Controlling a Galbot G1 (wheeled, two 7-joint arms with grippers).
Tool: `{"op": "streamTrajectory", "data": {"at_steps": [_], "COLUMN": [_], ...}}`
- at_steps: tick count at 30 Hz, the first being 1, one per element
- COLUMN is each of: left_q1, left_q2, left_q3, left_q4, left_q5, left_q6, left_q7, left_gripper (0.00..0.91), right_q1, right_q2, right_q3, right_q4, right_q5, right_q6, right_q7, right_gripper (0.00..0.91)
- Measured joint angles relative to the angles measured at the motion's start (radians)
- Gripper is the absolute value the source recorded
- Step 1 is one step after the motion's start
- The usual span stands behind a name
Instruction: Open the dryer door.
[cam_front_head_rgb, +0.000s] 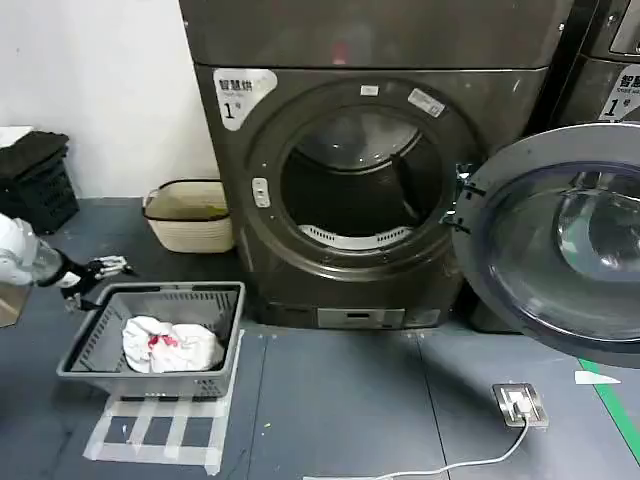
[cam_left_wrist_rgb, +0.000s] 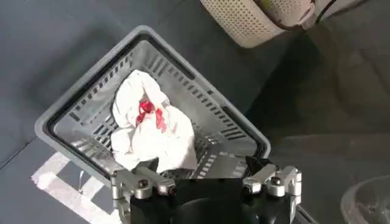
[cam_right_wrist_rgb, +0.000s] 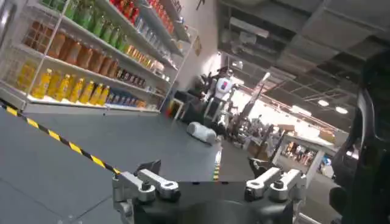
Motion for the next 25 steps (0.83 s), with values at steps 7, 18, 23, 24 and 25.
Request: {"op": "streamTrajectory", "data": {"at_steps": [7,18,23,24,25], "left_q1": [0.000,0.000,-0.001,-0.002,-0.002], "left_q2": [0.000,-0.001,-0.002,-0.002,-0.002], "left_q3": [0.000,0.001,0.004,0.004,0.004], "left_q4": [-0.002,-0.002,0.001,0.002,0.002], "left_q5": [0.004,0.004,0.006,0.006,0.006], "left_q6": [0.000,0.000,0.000,0.000,0.000], "left_q7": [0.002,0.002,0.002,0.002,0.002], "left_gripper": [0.907,0.907,0.907,0.907,0.907], "right_q1": [0.000,0.001,0.002,0.002,0.002], "right_q2": [0.000,-0.001,-0.002,-0.002,-0.002], "right_q3": [0.001,0.002,0.002,0.002,0.002], "right_q4": [-0.003,-0.010,-0.011,-0.011,-0.012], "right_q5": [0.001,-0.002,-0.002,-0.002,-0.002], "right_q6": [0.014,0.019,0.021,0.021,0.021], "right_q7": [-0.002,-0.007,-0.009,-0.009,-0.009], "right_gripper": [0.907,0.907,0.907,0.907,0.907]}}
